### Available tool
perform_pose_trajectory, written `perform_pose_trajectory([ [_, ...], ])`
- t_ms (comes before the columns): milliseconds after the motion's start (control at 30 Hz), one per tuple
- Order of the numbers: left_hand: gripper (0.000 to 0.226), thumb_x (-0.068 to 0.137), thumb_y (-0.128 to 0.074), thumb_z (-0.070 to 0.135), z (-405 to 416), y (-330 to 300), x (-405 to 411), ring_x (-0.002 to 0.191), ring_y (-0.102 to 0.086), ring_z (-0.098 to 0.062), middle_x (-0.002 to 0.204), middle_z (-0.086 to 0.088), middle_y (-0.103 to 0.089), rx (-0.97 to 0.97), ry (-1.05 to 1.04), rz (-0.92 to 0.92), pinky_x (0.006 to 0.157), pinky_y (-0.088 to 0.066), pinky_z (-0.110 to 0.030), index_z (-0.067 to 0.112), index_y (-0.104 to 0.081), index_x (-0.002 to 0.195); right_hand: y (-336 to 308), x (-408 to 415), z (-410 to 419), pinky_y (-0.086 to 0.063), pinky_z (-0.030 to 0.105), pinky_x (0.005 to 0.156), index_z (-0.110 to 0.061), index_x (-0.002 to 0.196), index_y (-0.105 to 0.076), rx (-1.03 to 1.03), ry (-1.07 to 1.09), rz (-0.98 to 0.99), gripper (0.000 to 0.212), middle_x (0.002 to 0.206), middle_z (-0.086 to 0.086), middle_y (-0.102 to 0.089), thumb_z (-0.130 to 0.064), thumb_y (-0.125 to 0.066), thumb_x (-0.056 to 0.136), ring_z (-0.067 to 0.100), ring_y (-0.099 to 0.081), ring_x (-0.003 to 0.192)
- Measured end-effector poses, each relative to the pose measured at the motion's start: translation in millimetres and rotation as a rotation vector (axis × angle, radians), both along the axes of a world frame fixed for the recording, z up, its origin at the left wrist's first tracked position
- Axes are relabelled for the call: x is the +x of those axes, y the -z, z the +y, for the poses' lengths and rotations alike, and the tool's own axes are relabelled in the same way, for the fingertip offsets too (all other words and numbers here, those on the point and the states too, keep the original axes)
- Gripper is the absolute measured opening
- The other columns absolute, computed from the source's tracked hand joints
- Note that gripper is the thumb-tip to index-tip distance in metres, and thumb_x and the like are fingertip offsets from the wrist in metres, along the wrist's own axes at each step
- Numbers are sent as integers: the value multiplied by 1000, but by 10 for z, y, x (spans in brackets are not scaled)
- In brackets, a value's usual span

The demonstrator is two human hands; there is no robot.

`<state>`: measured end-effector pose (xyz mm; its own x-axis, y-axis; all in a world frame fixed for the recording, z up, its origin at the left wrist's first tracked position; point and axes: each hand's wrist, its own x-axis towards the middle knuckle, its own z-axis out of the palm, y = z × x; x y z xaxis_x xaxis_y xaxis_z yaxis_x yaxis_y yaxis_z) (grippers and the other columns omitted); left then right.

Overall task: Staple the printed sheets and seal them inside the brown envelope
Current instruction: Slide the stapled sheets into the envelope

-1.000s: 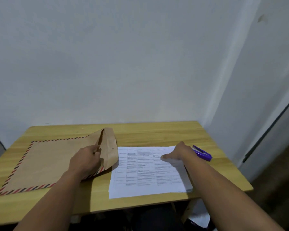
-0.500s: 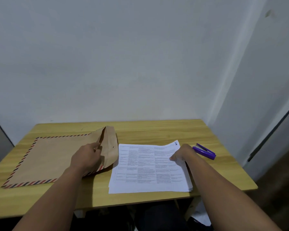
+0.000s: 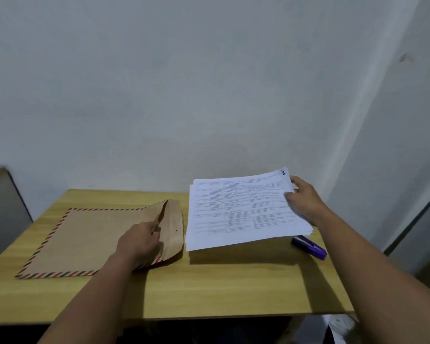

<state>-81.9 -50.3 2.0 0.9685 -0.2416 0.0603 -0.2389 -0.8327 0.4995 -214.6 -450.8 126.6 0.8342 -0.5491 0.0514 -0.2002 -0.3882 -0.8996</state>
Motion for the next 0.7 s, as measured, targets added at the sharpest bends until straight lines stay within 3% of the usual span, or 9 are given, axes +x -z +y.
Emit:
perform_pose_trajectory([
  [100,45,97,-44,37,-10,3,-3,91,-63,-17,116,-1,-71,-2,-24,10,75,-54,-34,29,-57,140,111,81,176,-54,20,54,-24,136,-56,-9,-12,19,47,95,1,-70,5,-51,99,14,-70,76],
  [233,44,95,-39,36,18,14,-13,80,-63,-17,97,1,-72,37,-13,-37,69,-55,-34,31,-62,132,582,230,381,-62,42,75,-21,142,-57,-16,-32,68,54,108,8,-74,5,-48,95,31,-75,89],
  [300,40,96,-39,35,31,8,-15,79,-62,-18,90,3,-69,65,14,-57,70,-54,-34,30,-64,126,790,289,464,-62,43,75,-20,144,-56,6,-34,77,58,110,7,-74,5,-44,93,34,-75,93],
  [400,35,96,-39,36,14,5,-8,81,-61,-20,88,4,-67,134,51,-95,72,-53,-34,26,-66,117,956,361,569,-60,39,76,-25,147,-53,7,-33,90,59,117,2,-71,1,-43,95,27,-72,94],
  [533,44,95,-44,39,-60,-5,-38,101,-61,-20,115,3,-68,207,62,-110,75,-47,-33,29,-55,136,930,483,633,-57,34,72,-27,150,-50,1,-49,77,58,123,4,-68,-1,-44,98,24,-71,96],
  [633,26,92,-44,43,-104,-12,-43,93,-60,-19,102,6,-65,230,41,-112,78,-53,-35,30,-57,111,847,554,655,-55,33,75,-24,146,-54,-43,-144,88,57,118,5,-71,2,-45,96,27,-71,99],
  [700,22,91,-46,43,-137,-27,-50,88,-60,-19,97,6,-63,246,20,-117,76,-55,-36,28,-55,105,806,579,651,-56,35,81,-24,145,-55,-76,-165,79,56,120,5,-71,3,-45,97,25,-70,104],
])
